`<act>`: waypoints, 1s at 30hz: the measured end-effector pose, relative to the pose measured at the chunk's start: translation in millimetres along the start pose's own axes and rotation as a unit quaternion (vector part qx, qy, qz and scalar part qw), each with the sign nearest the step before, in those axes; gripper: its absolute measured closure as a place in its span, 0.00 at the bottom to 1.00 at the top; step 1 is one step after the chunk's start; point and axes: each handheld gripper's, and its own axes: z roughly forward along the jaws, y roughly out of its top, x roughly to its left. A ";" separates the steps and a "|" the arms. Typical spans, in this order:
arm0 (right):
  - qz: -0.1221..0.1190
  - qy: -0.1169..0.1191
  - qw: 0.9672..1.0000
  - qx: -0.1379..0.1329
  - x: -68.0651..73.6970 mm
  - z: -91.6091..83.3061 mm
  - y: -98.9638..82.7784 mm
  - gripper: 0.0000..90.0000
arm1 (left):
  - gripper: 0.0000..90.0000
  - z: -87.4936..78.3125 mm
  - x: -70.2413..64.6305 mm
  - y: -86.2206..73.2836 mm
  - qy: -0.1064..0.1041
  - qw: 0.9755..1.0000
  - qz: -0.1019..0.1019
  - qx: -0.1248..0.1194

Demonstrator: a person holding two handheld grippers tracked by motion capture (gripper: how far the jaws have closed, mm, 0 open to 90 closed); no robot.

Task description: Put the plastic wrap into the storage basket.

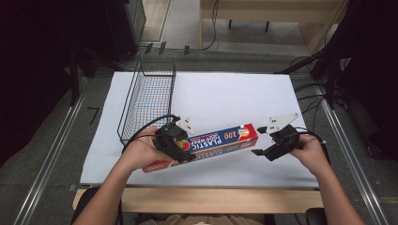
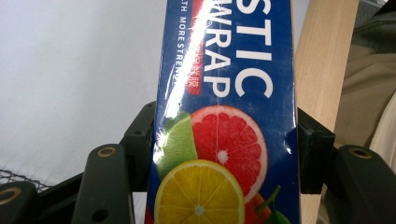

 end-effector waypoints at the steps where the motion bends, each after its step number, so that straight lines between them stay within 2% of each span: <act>1: 0.003 -0.003 1.000 -0.001 -0.9 1.5 -1.0 0.23 | 0.44 -1.2 0.3 0.0 0.002 1.000 -0.003 -0.001; 9: 0.033 -0.038 0.999 0.016 -5.0 15.2 -6.9 0.23 | 0.44 -13.7 6.9 -1.7 0.026 0.999 -0.033 -0.011; 11: 0.042 -0.041 0.998 0.017 -5.1 18.6 -8.1 0.23 | 0.44 -17.5 9.0 -2.2 0.031 0.999 -0.041 -0.014; 17: 0.051 -0.050 0.997 0.019 -3.0 25.5 -8.9 0.23 | 0.44 -30.1 15.3 -4.1 0.048 0.996 -0.070 -0.024; 22: 0.041 -0.048 0.997 0.032 0.0 33.1 -9.0 0.23 | 0.44 -39.7 21.8 -4.8 0.066 0.993 -0.097 -0.028; 25: 0.040 -0.045 0.998 0.035 1.4 36.1 -8.7 0.23 | 0.44 -44.2 22.9 -3.5 0.089 0.992 -0.085 -0.026; 27: 0.038 -0.041 0.998 0.035 2.3 38.2 -8.3 0.23 | 0.44 -47.5 26.4 -4.1 0.086 0.991 -0.099 -0.034; 30: 0.034 -0.043 0.998 0.035 4.8 40.5 -7.3 0.23 | 0.44 -51.0 32.0 -6.5 0.093 0.989 -0.112 -0.036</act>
